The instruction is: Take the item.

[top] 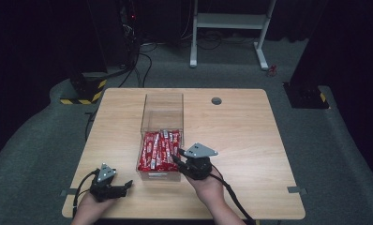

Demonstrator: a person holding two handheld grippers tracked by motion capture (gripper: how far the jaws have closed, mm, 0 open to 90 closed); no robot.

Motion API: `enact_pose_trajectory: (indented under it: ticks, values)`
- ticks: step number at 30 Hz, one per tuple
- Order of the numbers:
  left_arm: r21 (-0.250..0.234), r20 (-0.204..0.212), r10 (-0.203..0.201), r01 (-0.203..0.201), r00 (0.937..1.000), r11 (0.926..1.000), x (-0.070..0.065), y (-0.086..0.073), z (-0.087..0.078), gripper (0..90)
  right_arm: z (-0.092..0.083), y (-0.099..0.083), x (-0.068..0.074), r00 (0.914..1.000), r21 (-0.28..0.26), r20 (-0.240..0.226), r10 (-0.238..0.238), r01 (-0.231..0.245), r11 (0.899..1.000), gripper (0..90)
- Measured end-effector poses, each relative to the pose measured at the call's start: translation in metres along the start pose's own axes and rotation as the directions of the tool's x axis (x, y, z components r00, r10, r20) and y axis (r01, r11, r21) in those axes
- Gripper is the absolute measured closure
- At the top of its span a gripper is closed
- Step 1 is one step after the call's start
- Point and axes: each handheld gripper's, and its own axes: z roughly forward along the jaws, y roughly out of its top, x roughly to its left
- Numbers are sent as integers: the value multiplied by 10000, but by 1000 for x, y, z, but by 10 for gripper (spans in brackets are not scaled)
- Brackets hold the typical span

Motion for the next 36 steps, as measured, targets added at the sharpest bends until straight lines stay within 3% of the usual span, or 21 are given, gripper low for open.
enact_pose_trajectory:
  ticks: [4, 15, 20, 36]
  values:
    - [2, 4, 3, -3, 10000, 10000, 0, 0, 0, 150, 0, -1, -1, 10000, -81, 80, 46, -45, 10000, 746]
    - [15, 29, 11, -11, 10000, 10000, 0, 0, 0, 150, 6, -4, 2, 9999, 84, 32, 157, -157, 9998, 794]
    - [15, 37, 9, -9, 10000, 10000, 0, 0, 0, 150, 7, -6, 3, 9998, 59, 72, 200, -200, 9998, 880]
    - [11, 52, 37, -38, 10000, 10000, 0, 0, 0, 150, 2, -6, 5, 9996, 21, 50, 274, -274, 9996, 900]
